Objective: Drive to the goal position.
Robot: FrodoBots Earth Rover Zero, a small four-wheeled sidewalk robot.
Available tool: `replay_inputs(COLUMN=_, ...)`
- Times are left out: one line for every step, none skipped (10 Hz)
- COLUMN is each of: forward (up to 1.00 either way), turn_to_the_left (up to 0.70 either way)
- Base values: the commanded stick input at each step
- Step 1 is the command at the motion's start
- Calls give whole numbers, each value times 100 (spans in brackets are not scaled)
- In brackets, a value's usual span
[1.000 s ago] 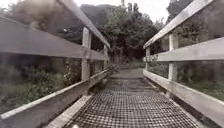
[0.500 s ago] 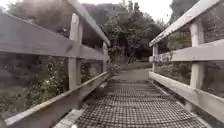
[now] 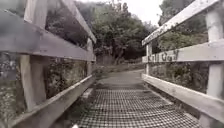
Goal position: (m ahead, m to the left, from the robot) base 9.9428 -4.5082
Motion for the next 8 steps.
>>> replay_inputs(forward=100, turn_to_the_left=-40)
replay_inputs(forward=100, turn_to_the_left=-35)
replay_inputs(forward=100, turn_to_the_left=-13)
replay_inputs(forward=100, turn_to_the_left=0)
replay_inputs(forward=100, turn_to_the_left=0)
replay_inputs(forward=100, turn_to_the_left=0)
replay_inputs(forward=100, turn_to_the_left=0)
replay_inputs(forward=100, turn_to_the_left=0)
